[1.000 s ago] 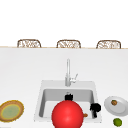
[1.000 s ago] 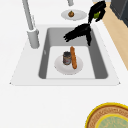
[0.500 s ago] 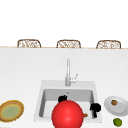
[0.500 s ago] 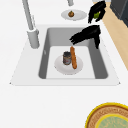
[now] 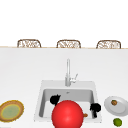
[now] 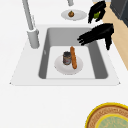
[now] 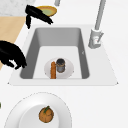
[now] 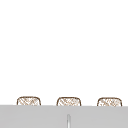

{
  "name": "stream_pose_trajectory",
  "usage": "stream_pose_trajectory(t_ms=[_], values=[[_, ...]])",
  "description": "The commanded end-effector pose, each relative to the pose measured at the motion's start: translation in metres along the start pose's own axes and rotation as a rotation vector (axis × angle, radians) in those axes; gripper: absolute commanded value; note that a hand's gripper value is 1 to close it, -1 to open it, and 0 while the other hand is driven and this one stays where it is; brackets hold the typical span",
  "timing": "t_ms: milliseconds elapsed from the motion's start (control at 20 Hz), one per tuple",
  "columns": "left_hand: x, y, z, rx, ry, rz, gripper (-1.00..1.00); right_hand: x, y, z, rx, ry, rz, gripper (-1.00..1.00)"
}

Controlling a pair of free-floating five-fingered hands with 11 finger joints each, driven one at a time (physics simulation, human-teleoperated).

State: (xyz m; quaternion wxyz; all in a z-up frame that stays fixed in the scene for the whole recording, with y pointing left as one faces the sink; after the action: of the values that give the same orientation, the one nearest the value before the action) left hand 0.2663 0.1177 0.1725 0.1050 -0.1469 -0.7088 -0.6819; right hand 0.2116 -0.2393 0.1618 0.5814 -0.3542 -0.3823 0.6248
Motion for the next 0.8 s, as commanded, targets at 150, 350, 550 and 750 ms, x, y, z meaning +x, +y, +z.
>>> stream_pose_trajectory(t_ms=[150, 350, 550, 750], values=[[0.041, 0.029, 0.044, 0.029, -0.009, 0.051, -1.0, 0.0, 0.0, 0.0, 0.0, 0.0, 0.0, 0.0], [0.069, 0.045, 0.061, 0.014, -0.003, 0.065, -1.0, 0.0, 0.0, 0.0, 0.0, 0.0, 0.0, 0.0], [0.101, 0.054, 0.064, 0.014, 0.017, 0.062, -1.0, 0.0, 0.0, 0.0, 0.0, 0.0, 0.0, 0.0], [0.129, 0.057, 0.069, 0.031, 0.03, 0.047, -1.0, 0.0, 0.0, 0.0, 0.0, 0.0, 0.0, 0.0]])
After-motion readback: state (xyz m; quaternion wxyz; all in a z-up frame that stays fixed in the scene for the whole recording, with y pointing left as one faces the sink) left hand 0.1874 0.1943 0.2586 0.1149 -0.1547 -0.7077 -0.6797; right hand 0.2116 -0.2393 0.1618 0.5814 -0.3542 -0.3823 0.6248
